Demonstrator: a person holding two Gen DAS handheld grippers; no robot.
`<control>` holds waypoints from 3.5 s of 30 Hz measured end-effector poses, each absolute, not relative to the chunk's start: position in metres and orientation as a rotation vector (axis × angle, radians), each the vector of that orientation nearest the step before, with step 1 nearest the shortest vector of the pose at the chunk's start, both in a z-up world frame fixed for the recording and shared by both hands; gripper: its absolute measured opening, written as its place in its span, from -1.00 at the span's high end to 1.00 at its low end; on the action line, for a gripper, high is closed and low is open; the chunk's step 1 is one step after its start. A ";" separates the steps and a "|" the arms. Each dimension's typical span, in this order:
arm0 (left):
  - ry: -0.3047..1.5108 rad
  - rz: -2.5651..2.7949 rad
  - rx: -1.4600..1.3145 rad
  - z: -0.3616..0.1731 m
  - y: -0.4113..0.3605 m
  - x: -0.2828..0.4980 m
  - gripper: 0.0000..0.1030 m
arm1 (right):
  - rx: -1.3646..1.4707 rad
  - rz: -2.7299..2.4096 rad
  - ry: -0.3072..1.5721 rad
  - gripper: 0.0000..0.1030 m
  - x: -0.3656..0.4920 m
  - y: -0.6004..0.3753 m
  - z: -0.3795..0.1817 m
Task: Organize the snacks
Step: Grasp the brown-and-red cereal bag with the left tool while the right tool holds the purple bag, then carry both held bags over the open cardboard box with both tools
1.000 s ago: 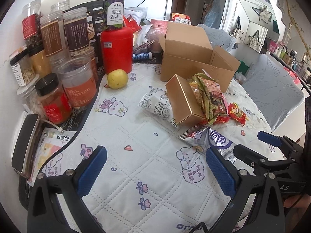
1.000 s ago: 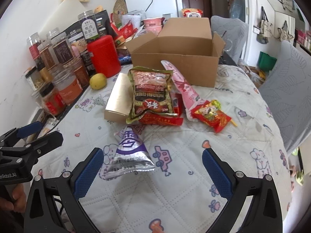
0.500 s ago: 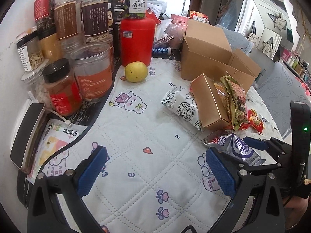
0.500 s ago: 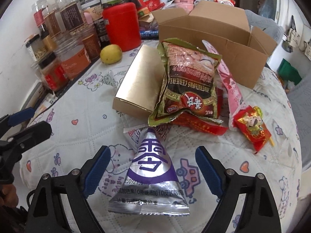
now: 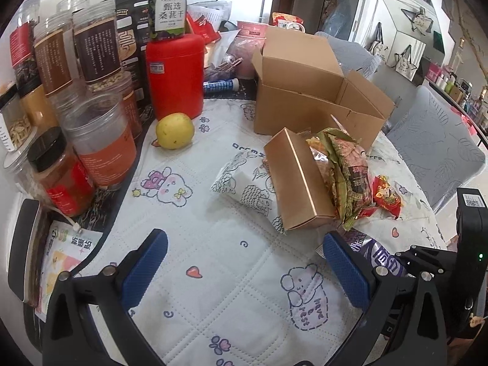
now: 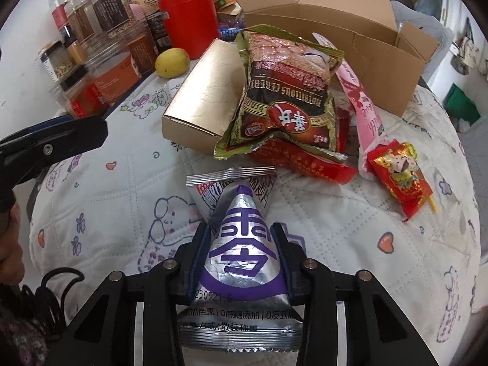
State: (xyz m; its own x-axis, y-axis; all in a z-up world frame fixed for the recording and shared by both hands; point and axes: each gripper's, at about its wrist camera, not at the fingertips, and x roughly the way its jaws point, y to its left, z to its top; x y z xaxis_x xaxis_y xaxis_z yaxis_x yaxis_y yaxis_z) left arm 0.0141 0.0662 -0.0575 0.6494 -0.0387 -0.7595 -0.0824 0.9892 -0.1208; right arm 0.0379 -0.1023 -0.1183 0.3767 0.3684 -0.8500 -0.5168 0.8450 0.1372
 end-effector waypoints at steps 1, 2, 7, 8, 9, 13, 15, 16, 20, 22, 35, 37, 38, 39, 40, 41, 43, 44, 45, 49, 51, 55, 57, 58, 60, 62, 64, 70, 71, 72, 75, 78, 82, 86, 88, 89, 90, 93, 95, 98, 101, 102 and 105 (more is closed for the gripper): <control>0.861 0.013 -0.147 -0.056 0.063 0.016 -1.00 | -0.148 0.566 1.037 0.24 0.037 -0.109 -0.115; 0.859 0.000 -0.144 -0.055 0.058 0.018 -1.00 | -0.133 0.560 1.034 0.24 0.035 -0.116 -0.111; 0.855 -0.071 -0.129 -0.051 0.032 0.033 -1.00 | -0.079 0.492 1.006 0.24 0.031 -0.152 -0.098; 0.855 -0.085 -0.127 -0.051 0.026 0.036 -1.00 | -0.070 0.477 0.997 0.24 0.034 -0.157 -0.097; 0.858 -0.098 -0.128 -0.051 0.020 0.040 -1.00 | -0.061 0.462 0.987 0.24 0.037 -0.162 -0.096; 0.869 -0.148 -0.134 -0.052 -0.003 0.057 -1.00 | -0.032 0.415 0.958 0.24 0.038 -0.189 -0.088; 0.867 -0.160 -0.124 -0.052 -0.012 0.065 -1.00 | -0.023 0.396 0.947 0.24 0.041 -0.201 -0.085; 0.867 -0.166 -0.118 -0.052 -0.017 0.069 -1.00 | -0.019 0.389 0.943 0.24 0.042 -0.204 -0.084; 0.872 -0.192 -0.096 -0.055 -0.034 0.084 -1.00 | -0.013 0.349 0.933 0.24 0.050 -0.219 -0.083; 0.887 -0.182 -0.078 -0.060 -0.041 0.092 -1.00 | -0.016 0.329 0.931 0.24 0.054 -0.219 -0.085; 0.930 -0.030 0.100 -0.094 -0.066 0.118 -0.25 | -0.005 0.307 0.953 0.23 0.065 -0.235 -0.093; 0.923 -0.040 0.074 -0.091 -0.059 0.115 -0.10 | 0.003 0.309 0.951 0.23 0.064 -0.236 -0.093; 0.921 -0.043 0.059 -0.089 -0.055 0.113 -0.03 | 0.007 0.311 0.950 0.23 0.064 -0.236 -0.092; 0.921 -0.050 0.043 -0.088 -0.052 0.112 0.00 | 0.008 0.312 0.949 0.23 0.064 -0.235 -0.093; 0.922 -0.056 0.031 -0.087 -0.049 0.110 0.02 | 0.008 0.313 0.949 0.23 0.064 -0.234 -0.093; 0.923 -0.061 0.022 -0.085 -0.047 0.108 0.04 | 0.006 0.315 0.948 0.23 0.063 -0.233 -0.093; 0.923 -0.072 0.004 -0.084 -0.045 0.104 0.05 | 0.006 0.326 0.942 0.23 0.062 -0.231 -0.093; 0.924 -0.078 -0.006 -0.082 -0.042 0.102 0.05 | 0.007 0.333 0.939 0.23 0.060 -0.229 -0.092; 0.924 -0.085 -0.018 -0.080 -0.040 0.099 0.05 | 0.008 0.337 0.937 0.23 0.059 -0.228 -0.092; 0.906 -0.111 -0.042 -0.072 -0.035 0.085 0.05 | 0.007 0.347 0.925 0.23 0.051 -0.223 -0.090; 0.895 -0.124 -0.048 -0.067 -0.033 0.075 0.05 | 0.009 0.352 0.920 0.23 0.048 -0.220 -0.088; 0.886 -0.147 -0.057 -0.061 -0.027 0.057 0.05 | 0.004 0.356 0.908 0.23 0.040 -0.214 -0.086; 0.887 -0.159 -0.067 -0.060 -0.023 0.049 0.05 | 0.002 0.361 0.903 0.23 0.037 -0.209 -0.084; 0.886 -0.167 -0.072 -0.059 -0.021 0.045 0.05 | 0.000 0.362 0.902 0.23 0.035 -0.207 -0.084; 0.884 -0.183 -0.086 -0.058 -0.017 0.039 0.05 | -0.007 0.362 0.894 0.23 0.030 -0.202 -0.082; 0.877 -0.196 -0.097 -0.057 -0.014 0.033 0.05 | -0.009 0.362 0.888 0.24 0.025 -0.197 -0.080; 0.864 -0.201 -0.101 -0.054 -0.010 0.025 0.05 | -0.007 0.368 0.877 0.23 0.019 -0.192 -0.077; 0.816 -0.212 -0.112 -0.040 0.001 0.012 0.05 | 0.015 0.398 0.838 0.24 0.010 -0.177 -0.067; 0.807 -0.213 -0.114 -0.038 0.003 0.011 0.05 | 0.019 0.403 0.833 0.24 0.010 -0.175 -0.065; 0.797 -0.211 -0.114 -0.035 0.005 0.010 0.05 | 0.021 0.407 0.825 0.23 0.009 -0.173 -0.063; 0.770 -0.201 -0.120 -0.028 0.011 0.010 0.05 | 0.012 0.413 0.801 0.24 0.010 -0.167 -0.055; 0.747 -0.196 -0.126 -0.020 0.015 0.013 0.05 | 0.001 0.421 0.776 0.24 0.013 -0.163 -0.045; 0.709 -0.194 -0.128 -0.007 0.018 0.017 0.05 | -0.027 0.425 0.747 0.24 0.021 -0.160 -0.032; 0.668 -0.193 -0.126 0.004 0.019 0.021 0.05 | -0.042 0.444 0.716 0.24 0.029 -0.158 -0.019; 0.648 -0.197 -0.130 0.011 0.020 0.024 0.05 | -0.054 0.453 0.699 0.24 0.033 -0.157 -0.012; 0.640 -0.197 -0.130 0.014 0.020 0.025 0.05 | -0.059 0.458 0.691 0.24 0.035 -0.156 -0.009; 0.629 -0.198 -0.130 0.017 0.020 0.027 0.05 | -0.062 0.462 0.681 0.24 0.037 -0.156 -0.005; 0.597 -0.200 -0.126 0.028 0.020 0.033 0.05 | -0.073 0.471 0.652 0.24 0.043 -0.154 0.005; 0.578 -0.202 -0.123 0.034 0.020 0.038 0.05 | -0.080 0.476 0.632 0.24 0.048 -0.153 0.012; 0.554 -0.204 -0.118 0.043 0.019 0.045 0.05 | -0.084 0.482 0.607 0.23 0.056 -0.152 0.022; 0.530 -0.203 -0.116 0.051 0.020 0.056 0.05 | -0.087 0.484 0.585 0.24 0.065 -0.151 0.030; 0.522 -0.201 -0.115 0.054 0.021 0.059 0.05 | -0.089 0.482 0.580 0.23 0.069 -0.151 0.032; 0.503 -0.199 -0.113 0.061 0.021 0.072 0.05 | -0.095 0.483 0.559 0.23 0.080 -0.149 0.040</control>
State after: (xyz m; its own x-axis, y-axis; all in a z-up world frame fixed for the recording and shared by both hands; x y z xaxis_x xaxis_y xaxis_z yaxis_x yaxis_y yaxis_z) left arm 0.0719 0.0207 0.0614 0.8572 -0.2170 -0.4670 0.1614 0.9744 -0.1564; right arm 0.0803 -0.1491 0.0402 0.7391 0.4146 -0.5308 -0.4653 0.8841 0.0427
